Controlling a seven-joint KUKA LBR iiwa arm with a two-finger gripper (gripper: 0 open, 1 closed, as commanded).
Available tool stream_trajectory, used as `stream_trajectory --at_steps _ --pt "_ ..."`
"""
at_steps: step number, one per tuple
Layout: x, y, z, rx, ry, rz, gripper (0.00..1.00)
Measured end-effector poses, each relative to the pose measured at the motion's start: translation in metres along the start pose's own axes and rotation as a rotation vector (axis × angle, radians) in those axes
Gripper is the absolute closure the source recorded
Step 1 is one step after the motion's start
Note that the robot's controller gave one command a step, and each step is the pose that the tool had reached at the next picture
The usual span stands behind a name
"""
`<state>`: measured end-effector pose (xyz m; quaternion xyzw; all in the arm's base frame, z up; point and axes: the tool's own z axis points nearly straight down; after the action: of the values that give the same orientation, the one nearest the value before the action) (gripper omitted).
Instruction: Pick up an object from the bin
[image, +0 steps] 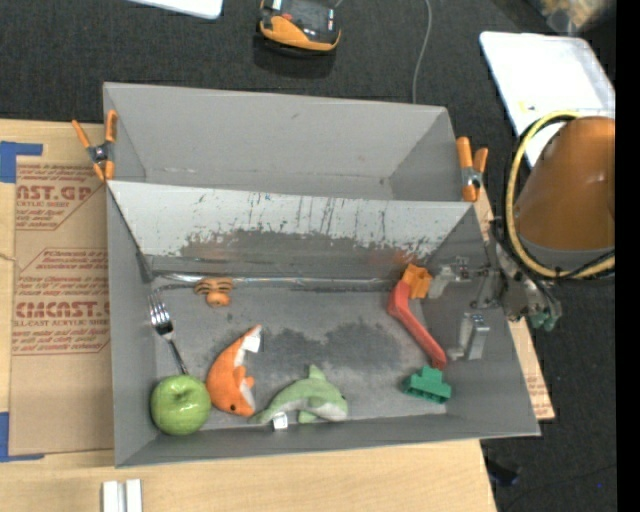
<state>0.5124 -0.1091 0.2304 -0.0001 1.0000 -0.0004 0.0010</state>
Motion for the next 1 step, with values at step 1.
stream_trajectory --at_steps 1 --pt "0.0086 -0.0233 0.0837 0.0 -0.004 0.069 0.0"
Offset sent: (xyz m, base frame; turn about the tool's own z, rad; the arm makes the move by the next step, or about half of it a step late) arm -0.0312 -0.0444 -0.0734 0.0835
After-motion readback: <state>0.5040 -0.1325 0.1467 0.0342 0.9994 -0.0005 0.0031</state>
